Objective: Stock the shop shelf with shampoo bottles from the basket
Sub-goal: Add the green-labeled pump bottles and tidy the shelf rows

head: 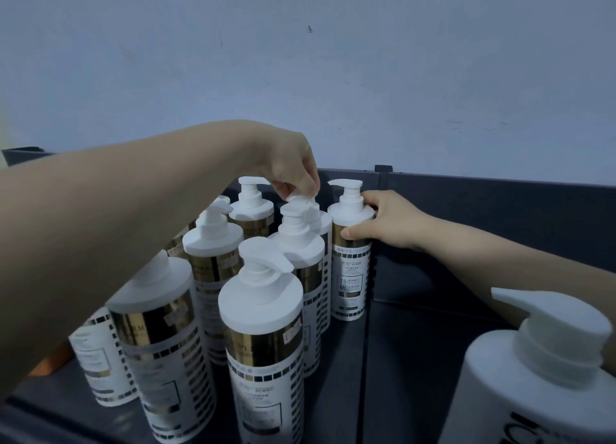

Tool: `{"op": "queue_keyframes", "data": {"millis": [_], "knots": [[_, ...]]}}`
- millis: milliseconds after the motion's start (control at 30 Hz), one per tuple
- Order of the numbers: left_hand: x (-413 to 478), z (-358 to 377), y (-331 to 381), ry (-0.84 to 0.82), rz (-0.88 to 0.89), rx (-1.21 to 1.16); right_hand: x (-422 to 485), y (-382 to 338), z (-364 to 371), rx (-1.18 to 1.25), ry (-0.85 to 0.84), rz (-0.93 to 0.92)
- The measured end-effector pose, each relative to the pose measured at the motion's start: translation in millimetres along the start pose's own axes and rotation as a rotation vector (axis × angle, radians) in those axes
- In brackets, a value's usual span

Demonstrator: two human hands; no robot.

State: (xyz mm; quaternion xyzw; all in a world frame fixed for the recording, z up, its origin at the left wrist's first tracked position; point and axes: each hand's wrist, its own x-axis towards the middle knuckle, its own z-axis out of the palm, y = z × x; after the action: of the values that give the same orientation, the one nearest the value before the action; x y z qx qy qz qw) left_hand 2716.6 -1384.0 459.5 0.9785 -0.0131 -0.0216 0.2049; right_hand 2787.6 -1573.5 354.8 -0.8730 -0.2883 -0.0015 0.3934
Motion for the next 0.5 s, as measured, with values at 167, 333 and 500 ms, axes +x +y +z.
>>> {"op": "queue_keyframes", "data": {"millis": [167, 333, 500], "knots": [[-4, 4, -6, 0.050, 0.012, -0.054, -1, -4, 2, -0.093, -0.003, -0.034], [-7, 3, -7, 0.042, 0.020, -0.067, -2, -4, 5, -0.064, 0.002, -0.040], [-10, 1, -8, 0.020, 0.022, -0.077, -2, -4, 17, -0.004, 0.067, -0.093]]}}
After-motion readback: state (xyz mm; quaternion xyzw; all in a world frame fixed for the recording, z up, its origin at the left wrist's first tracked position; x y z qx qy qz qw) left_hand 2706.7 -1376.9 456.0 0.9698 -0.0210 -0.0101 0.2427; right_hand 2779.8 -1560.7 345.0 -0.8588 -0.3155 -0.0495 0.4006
